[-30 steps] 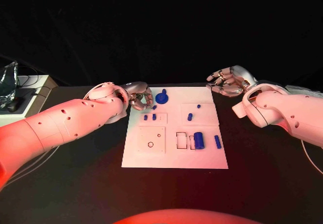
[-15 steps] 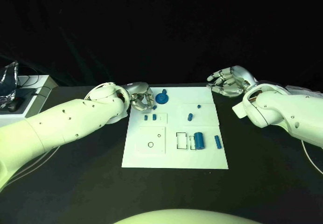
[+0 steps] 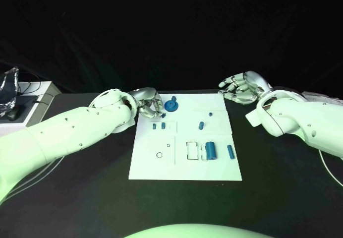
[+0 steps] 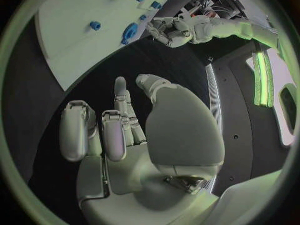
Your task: Assemble the parts on the task board
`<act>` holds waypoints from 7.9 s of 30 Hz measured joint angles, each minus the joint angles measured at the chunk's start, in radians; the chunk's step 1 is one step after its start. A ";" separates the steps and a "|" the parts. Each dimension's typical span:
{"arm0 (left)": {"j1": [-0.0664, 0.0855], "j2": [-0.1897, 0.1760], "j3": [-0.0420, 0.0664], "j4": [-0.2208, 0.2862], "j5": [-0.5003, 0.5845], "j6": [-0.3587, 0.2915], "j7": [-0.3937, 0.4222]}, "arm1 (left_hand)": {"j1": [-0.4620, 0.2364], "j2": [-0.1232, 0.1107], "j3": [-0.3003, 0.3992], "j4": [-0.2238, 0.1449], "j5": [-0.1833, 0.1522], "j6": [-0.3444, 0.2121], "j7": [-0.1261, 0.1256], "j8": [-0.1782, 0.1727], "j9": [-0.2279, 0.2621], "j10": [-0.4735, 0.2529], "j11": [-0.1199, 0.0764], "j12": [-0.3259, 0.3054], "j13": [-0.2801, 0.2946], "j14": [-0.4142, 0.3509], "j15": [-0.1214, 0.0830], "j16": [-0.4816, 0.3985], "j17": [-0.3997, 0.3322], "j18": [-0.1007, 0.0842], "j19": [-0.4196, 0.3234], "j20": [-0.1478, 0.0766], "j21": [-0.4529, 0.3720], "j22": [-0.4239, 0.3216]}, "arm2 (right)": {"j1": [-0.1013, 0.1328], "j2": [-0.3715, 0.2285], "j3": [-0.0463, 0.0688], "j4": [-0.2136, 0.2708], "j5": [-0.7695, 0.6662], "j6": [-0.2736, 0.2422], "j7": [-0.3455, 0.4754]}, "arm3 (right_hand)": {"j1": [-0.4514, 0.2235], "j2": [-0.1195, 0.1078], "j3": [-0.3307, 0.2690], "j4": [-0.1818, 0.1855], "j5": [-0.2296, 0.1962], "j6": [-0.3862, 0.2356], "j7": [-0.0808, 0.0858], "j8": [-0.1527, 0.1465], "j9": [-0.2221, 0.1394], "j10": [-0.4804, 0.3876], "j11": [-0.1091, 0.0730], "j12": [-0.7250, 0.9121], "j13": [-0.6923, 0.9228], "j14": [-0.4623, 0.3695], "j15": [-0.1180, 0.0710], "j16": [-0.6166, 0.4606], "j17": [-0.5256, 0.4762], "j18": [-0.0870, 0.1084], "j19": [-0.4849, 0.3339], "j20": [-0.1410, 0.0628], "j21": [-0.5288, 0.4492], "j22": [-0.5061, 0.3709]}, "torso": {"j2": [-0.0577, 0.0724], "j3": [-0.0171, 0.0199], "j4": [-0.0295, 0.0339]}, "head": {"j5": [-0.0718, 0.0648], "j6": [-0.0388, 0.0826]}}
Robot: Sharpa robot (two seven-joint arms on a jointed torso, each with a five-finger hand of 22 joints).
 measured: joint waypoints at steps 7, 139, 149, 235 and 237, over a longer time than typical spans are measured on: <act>0.000 0.018 0.000 0.005 0.039 0.003 -0.077 | -0.046 0.009 -0.221 0.114 0.000 -0.010 -0.011 0.026 0.017 -0.016 -0.010 0.033 0.046 -0.031 -0.005 -0.012 -0.050 0.000 -0.032 -0.004 -0.055 -0.066 | 0.000 0.002 0.000 -0.001 -0.001 0.001 -0.001 | 0.000 0.000 0.003 -0.003 0.000 0.000 0.000 0.000 0.000 0.001 0.001 0.000 -0.002 0.000 0.000 0.000 0.000 0.000 0.000 0.000 0.000 0.000 | 0.000 0.0003 0.0001 | 0.000 0.004; -0.007 0.020 0.013 0.004 0.294 -0.105 -0.057 | 0.099 0.057 0.088 -0.066 -0.008 -0.021 -0.032 0.231 -0.023 -0.215 -0.032 0.509 0.242 0.052 -0.027 0.042 0.286 0.016 -0.061 -0.025 -0.086 -0.087 | 0.000 0.007 0.000 -0.006 -0.008 0.007 0.000 | -0.012 0.001 0.003 -0.003 0.000 0.003 0.003 -0.003 0.004 0.007 0.000 -0.015 -0.014 0.000 0.000 0.000 0.000 0.000 0.000 0.000 0.005 0.000 | 0.000 -0.0003 0.0017 | -0.009 0.004; -0.008 0.010 0.013 0.009 0.291 -0.084 -0.044 | 0.084 0.031 0.066 -0.085 -0.008 -0.021 -0.014 0.171 -0.040 -0.221 -0.008 0.310 0.143 -0.085 -0.003 -0.055 0.061 0.042 -0.162 -0.003 -0.181 -0.202 | 0.000 0.005 0.000 -0.005 -0.008 0.007 0.000 | -0.012 0.001 0.003 -0.003 0.000 0.003 0.003 -0.003 0.005 0.010 -0.001 -0.015 -0.015 0.000 0.000 0.000 0.000 0.000 0.000 0.000 0.005 0.000 | 0.001 0.0002 0.0001 | -0.007 0.008; -0.032 0.099 -0.005 -0.150 0.006 -0.111 -0.075 | 0.195 0.039 -0.216 0.080 -0.008 0.051 -0.050 0.092 -0.014 -0.187 -0.039 0.446 0.207 -0.076 -0.027 -0.008 0.044 0.047 -0.126 -0.019 -0.171 -0.170 | 0.000 0.000 0.000 0.007 -0.024 0.007 0.000 | -0.012 0.001 0.003 -0.003 0.000 0.003 0.003 -0.003 0.007 0.012 -0.002 -0.023 -0.020 0.000 0.000 0.000 0.000 0.000 0.000 0.000 0.005 0.000 | 0.002 -0.0006 -0.0017 | -0.010 0.008; -0.031 0.101 -0.005 -0.153 0.006 -0.110 -0.074 | 0.195 0.039 -0.212 0.082 -0.008 0.057 -0.051 0.092 -0.013 -0.187 -0.039 0.446 0.205 -0.076 -0.027 -0.008 0.046 0.047 -0.126 -0.019 -0.171 -0.168 | 0.000 0.000 0.000 0.007 -0.024 0.007 0.000 | -0.012 0.001 0.003 -0.003 0.000 0.003 0.003 -0.003 0.007 0.012 -0.002 -0.023 -0.020 0.000 0.000 0.000 0.000 0.000 0.000 0.000 0.005 0.000 | 0.002 -0.0007 -0.0014 | -0.011 0.007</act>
